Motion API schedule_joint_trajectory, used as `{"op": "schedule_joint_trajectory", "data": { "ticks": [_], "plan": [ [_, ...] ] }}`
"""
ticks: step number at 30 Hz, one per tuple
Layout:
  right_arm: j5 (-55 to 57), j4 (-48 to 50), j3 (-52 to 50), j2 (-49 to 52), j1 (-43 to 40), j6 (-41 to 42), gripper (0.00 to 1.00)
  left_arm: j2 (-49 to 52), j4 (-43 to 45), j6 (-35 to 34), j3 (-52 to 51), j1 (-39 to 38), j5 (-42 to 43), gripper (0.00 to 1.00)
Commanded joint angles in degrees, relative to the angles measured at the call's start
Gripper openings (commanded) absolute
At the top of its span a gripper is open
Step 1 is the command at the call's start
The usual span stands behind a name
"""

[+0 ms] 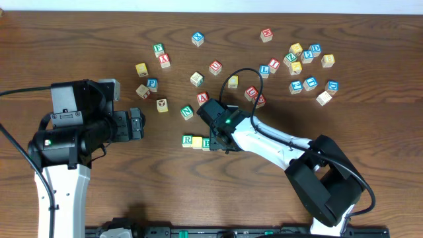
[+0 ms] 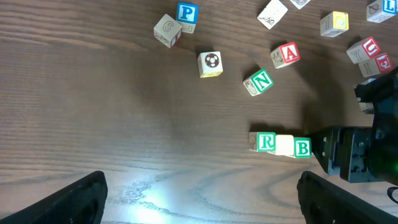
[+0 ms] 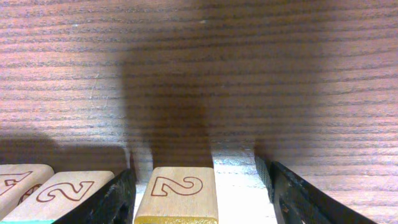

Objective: Spell out ROBOT
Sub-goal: 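Lower the O block beside the B block and align it, then open the right gripper and lift away from the O block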

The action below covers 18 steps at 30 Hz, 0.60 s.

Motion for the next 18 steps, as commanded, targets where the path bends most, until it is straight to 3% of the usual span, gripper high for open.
{"op": "schedule_joint_trajectory", "data": {
  "ticks": [1, 18],
  "plan": [
    [0.6, 0.3, -0.9, 1.6, -0.2, 0.4, 0.64, -0.1, -0.1, 0.8, 0.7, 0.2, 0.9, 0.96],
    [2.5, 3.7, -0.8, 1.6, -3.5, 0.0, 0.67, -0.1, -0.1, 0.8, 0.7, 0.2, 0.9, 0.96]
  ]
}}
